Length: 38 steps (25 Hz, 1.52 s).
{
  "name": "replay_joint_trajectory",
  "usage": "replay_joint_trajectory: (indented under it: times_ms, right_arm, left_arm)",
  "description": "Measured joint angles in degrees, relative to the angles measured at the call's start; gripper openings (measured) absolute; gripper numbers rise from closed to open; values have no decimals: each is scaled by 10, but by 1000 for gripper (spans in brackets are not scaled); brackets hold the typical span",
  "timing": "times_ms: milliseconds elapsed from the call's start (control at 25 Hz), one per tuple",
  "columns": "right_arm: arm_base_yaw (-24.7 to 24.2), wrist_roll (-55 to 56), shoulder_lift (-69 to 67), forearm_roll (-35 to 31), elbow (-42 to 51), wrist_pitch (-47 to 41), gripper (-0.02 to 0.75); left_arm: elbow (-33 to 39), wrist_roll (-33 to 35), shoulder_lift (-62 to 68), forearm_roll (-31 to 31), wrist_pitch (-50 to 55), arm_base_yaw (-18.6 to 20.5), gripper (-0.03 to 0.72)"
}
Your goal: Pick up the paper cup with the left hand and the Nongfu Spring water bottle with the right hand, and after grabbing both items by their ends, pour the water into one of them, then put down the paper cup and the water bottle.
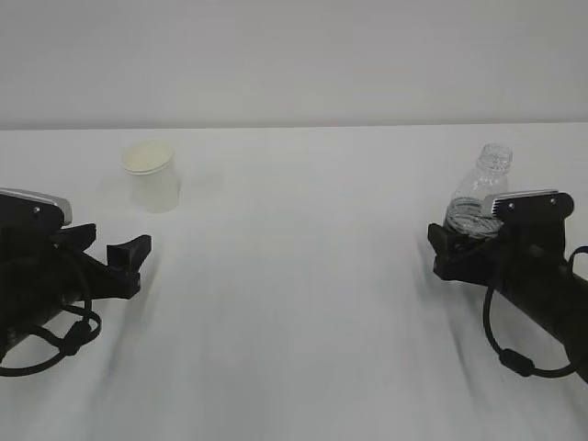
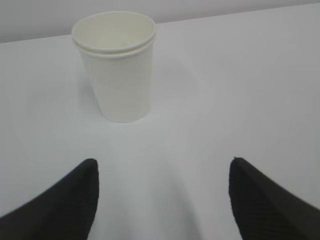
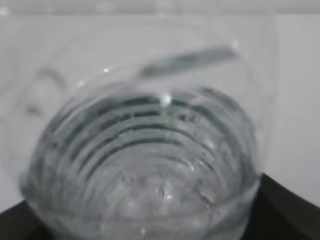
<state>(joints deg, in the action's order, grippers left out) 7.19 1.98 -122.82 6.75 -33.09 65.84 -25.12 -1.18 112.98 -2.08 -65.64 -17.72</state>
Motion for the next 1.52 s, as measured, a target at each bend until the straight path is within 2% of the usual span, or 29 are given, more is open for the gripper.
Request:
replay_joint_trajectory:
  times_ms: [1520]
  right_arm:
    - [0, 0, -27, 1, -27, 0, 589]
  left_arm:
    - [0, 3, 0, -8, 0, 0, 586]
